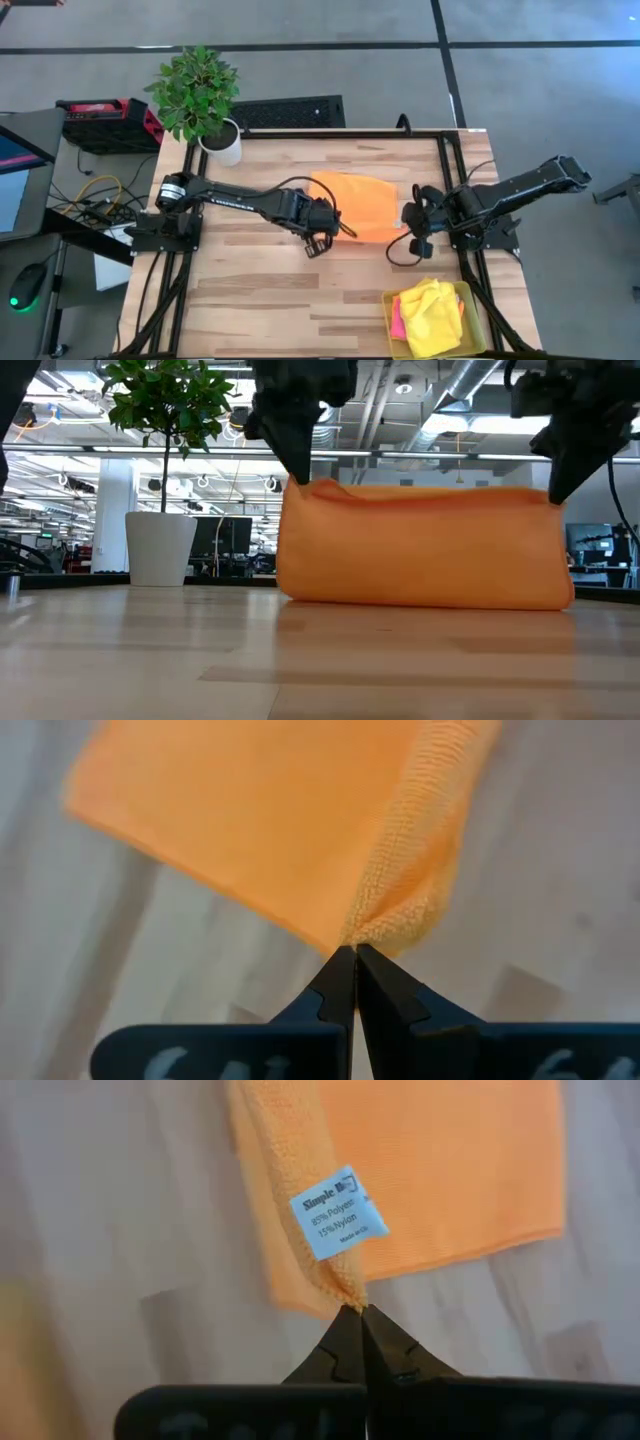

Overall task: Fold microfiber towels
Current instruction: Fold the orange microfiber cloth

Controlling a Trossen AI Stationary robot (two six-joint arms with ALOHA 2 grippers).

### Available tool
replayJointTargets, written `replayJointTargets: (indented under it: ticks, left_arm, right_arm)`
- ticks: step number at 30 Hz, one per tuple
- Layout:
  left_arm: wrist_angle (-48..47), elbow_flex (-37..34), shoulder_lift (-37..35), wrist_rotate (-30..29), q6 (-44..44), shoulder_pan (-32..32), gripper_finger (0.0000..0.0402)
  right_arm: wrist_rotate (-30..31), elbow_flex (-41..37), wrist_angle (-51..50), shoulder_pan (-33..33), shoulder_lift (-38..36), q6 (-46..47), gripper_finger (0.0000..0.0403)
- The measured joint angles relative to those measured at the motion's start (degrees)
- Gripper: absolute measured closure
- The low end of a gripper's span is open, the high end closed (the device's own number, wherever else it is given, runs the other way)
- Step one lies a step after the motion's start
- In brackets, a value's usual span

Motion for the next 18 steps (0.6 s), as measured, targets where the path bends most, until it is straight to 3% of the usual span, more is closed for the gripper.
replayJointTargets:
  ticks: [5,9,18]
  left_arm:
    - [2.7,-1.7,0.0,-5.0,-1.7,3.2,0.0401]
    - [5.8,-3.9,0.0,-5.6,-2.8,5.9,0.0401]
    - [13.8,-10.1,0.0,-7.2,-3.0,10.9,0.0401]
  right_arm:
    - [3.1,-2.3,0.4,-4.1,0.0,0.0,0.04]
    - [7.1,-4.2,2.3,-7.7,0.0,-0.2,0.04]
    - [9.9,-6.6,6.4,-16.6,0.0,-2.5,0.04]
